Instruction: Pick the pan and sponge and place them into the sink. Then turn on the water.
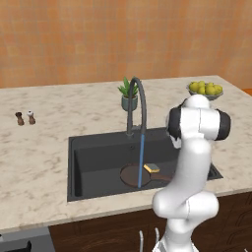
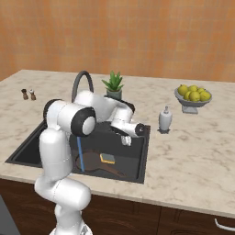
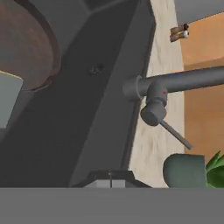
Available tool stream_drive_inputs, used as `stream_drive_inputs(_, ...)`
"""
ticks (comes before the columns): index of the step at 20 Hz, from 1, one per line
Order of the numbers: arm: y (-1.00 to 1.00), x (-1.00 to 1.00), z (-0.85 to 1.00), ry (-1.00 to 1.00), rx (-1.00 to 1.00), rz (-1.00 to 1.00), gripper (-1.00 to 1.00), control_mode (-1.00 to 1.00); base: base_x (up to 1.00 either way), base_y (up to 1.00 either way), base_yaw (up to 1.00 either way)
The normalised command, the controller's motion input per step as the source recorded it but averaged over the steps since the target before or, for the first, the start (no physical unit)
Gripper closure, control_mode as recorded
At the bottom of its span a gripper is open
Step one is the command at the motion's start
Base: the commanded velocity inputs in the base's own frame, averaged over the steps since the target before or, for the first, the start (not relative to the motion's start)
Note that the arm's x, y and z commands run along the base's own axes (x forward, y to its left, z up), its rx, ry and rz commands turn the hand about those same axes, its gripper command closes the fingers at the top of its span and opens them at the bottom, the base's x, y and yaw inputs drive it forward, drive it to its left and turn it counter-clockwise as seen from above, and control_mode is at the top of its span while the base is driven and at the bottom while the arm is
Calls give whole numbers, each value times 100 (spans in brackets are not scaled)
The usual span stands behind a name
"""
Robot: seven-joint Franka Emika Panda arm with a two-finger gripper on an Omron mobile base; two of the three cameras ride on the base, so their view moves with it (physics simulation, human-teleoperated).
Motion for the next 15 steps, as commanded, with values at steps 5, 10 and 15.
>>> stream_drive_inputs(5,64,-100,-6,-64,-80,0,100,-100,0,0,0)
stream_drive_inputs(10,20,-100,-18,-44,-61,3,100,-100,0,0,0)
stream_drive_inputs(15,-34,-100,-11,-29,-36,5,100,-100,0,0,0)
